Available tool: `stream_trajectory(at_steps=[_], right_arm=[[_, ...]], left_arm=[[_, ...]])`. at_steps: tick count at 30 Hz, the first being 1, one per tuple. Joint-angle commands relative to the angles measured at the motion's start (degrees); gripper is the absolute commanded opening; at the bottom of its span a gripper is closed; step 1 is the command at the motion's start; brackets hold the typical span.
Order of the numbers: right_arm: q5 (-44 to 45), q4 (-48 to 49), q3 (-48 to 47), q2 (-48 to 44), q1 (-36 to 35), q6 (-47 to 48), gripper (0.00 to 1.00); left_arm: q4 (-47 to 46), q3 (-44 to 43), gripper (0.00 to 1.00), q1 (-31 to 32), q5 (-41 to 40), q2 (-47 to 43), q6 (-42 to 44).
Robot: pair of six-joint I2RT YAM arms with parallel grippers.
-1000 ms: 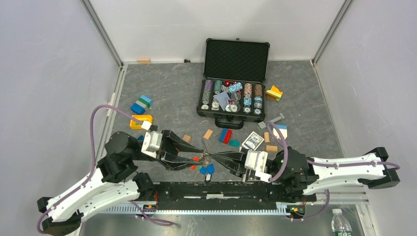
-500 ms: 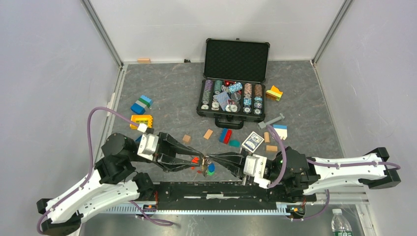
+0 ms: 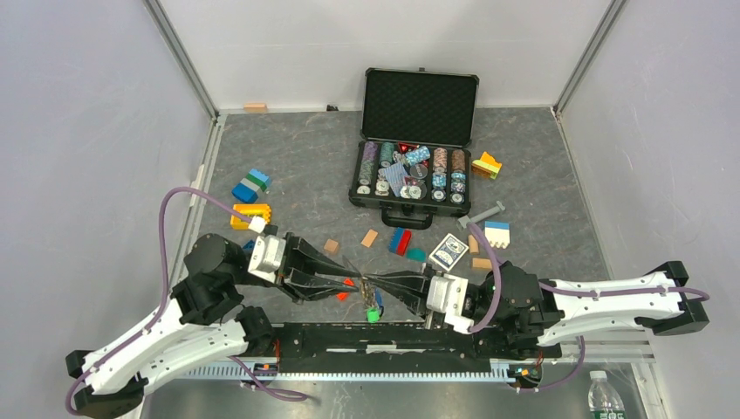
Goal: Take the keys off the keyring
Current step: Remove the key from the keyring.
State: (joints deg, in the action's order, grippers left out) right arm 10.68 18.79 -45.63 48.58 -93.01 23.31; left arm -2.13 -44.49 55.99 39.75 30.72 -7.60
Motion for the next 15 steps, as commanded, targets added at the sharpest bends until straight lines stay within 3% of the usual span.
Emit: stream_trajectory(at_steps=[1, 7, 15], right_arm=[[1.0, 6.96, -0.28, 0.01, -0.42, -2.24, 0.0], [0.37, 9.86, 0.44, 0.93, -0.46, -4.21, 0.0], [-0.77, 12.09, 0.85, 2.28, -0.46, -5.89, 0.0]], left_arm=[[-1.82, -0.07, 0.35, -0.04, 1.62, 1.73, 2.49], [-1.82, -0.27, 0.38, -0.01, 1.39, 2.19, 3.01], [-1.82, -0.48, 0.3, 0.0, 0.34, 2.77, 3.2]])
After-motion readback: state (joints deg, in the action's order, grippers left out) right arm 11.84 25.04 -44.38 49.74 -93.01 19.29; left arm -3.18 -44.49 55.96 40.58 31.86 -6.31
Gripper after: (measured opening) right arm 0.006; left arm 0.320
